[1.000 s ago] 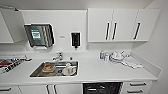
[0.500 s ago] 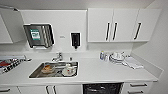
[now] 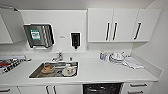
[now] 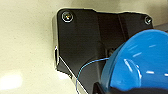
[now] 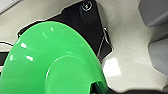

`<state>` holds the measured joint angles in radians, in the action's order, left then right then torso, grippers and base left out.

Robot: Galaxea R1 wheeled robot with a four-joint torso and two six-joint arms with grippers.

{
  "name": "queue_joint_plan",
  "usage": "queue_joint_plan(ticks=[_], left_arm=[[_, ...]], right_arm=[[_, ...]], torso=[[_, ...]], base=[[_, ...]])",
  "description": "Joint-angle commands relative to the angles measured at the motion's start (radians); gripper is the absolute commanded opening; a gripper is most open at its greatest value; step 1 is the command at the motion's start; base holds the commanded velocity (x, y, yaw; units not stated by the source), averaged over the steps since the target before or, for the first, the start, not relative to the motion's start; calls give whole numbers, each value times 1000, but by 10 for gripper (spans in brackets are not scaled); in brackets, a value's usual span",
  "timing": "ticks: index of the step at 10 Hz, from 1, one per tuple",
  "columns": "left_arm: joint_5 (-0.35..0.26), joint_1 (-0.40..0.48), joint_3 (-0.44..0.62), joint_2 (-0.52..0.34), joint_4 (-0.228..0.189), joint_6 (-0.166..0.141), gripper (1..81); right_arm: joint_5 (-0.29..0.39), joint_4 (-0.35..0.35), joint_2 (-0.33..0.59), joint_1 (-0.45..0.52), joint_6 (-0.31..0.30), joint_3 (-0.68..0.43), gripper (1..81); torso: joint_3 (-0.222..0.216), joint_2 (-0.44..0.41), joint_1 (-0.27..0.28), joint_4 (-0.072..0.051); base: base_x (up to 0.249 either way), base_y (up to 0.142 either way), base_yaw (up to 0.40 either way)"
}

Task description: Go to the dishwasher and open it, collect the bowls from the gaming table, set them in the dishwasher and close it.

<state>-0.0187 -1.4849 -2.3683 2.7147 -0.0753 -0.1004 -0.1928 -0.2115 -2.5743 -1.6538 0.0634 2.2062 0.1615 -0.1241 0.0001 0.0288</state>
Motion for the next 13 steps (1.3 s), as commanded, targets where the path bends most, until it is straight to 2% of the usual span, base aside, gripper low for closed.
queue_joint_plan(ticks=[1, 2, 4, 5, 7, 10, 12, 13], left_arm=[[16, 1, 173, -168, -21, 10, 10], [42, -7, 246, -238, -21, 8, 10], [71, -19, 332, -323, -17, 8, 10], [85, -22, 353, -350, -14, 7, 10], [121, -27, 382, -416, -11, -4, 10], [164, -22, 533, -567, -24, -4, 10], [216, 2, 572, -637, -11, -8, 10], [218, 31, 567, -662, -11, -56, 10]], right_arm=[[55, 6, 64, 31, -2, -37, 10], [55, 7, 70, 35, -2, -40, 10], [55, 8, 82, 39, -2, -45, 10], [55, 9, 86, 41, -2, -47, 10], [55, 9, 87, 39, -2, -47, 10], [53, 12, 87, 39, -1, -51, 10], [53, 14, 89, 39, -1, -56, 10], [53, 12, 89, 38, 1, -56, 10]], torso=[[0, 0, 0, 0], [37, 0, 0, 0], [100, 0, 0, 0], [118, 0, 0, 0], [183, 0, 0, 0], [285, 0, 0, 0], [352, 0, 0, 0], [293, 1, 1, 0]], base=[[0, 0, 0], [0, 0, 0], [0, 0, 0], [0, 0, 0], [0, 0, 0], [0, 0, 0], [0, 0, 0], [0, 0, 0]])
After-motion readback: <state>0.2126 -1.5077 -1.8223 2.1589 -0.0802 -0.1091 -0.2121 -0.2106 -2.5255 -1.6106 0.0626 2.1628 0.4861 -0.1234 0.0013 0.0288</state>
